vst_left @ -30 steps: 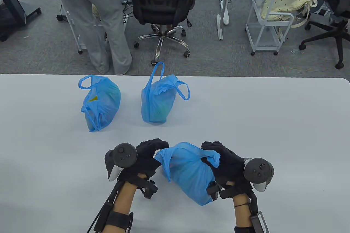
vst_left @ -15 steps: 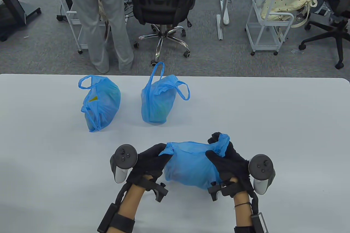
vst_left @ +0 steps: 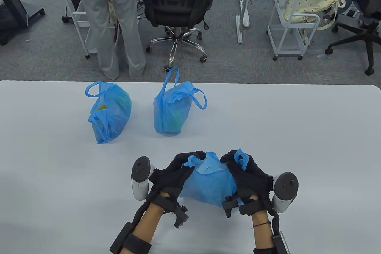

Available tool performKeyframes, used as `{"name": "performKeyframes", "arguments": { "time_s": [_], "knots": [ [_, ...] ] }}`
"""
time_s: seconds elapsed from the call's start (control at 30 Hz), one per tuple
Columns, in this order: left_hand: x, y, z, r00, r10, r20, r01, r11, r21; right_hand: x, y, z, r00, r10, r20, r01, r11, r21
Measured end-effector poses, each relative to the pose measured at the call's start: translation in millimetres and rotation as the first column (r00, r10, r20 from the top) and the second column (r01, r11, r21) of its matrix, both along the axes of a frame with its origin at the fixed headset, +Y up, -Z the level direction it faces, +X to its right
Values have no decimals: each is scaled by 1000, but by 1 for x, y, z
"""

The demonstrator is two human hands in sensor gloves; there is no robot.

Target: Tie knot on plastic bag top

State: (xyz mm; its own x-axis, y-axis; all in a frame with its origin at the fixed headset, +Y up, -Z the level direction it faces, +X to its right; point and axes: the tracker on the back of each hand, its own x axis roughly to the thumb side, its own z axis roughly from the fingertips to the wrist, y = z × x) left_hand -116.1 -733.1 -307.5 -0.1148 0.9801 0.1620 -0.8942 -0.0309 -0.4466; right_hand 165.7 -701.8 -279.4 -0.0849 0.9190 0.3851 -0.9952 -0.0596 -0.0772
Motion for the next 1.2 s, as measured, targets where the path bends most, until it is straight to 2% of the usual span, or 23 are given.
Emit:
{"name": "performKeyframes", "arguments": {
  "time_s": [0.23,0.47,0.73,0.97,1.03,1.2],
  "knots": [
    [-8,-2,-2,998,31,-62,-33,999,-23,-7,0,0,999,30,-32,-30,1000,-1],
    [-12,-7,-5,995,79,-62,-84,994,-76,-10,-3,0,995,96,-37,-96,995,-11],
    [-3,-13,-4,997,-5,-72,-1,996,-94,-20,-8,0,978,207,-37,-207,978,20],
    [7,-12,-1,992,-111,-54,109,994,-26,-42,-4,4,938,343,-50,-339,938,68],
    [9,-10,1,986,-154,-63,155,988,10,-46,-3,7,920,390,-23,-388,919,70],
    [12,-10,2,985,-164,-50,165,986,23,-47,-2,9,904,426,27,-427,902,58]
  ]
}}
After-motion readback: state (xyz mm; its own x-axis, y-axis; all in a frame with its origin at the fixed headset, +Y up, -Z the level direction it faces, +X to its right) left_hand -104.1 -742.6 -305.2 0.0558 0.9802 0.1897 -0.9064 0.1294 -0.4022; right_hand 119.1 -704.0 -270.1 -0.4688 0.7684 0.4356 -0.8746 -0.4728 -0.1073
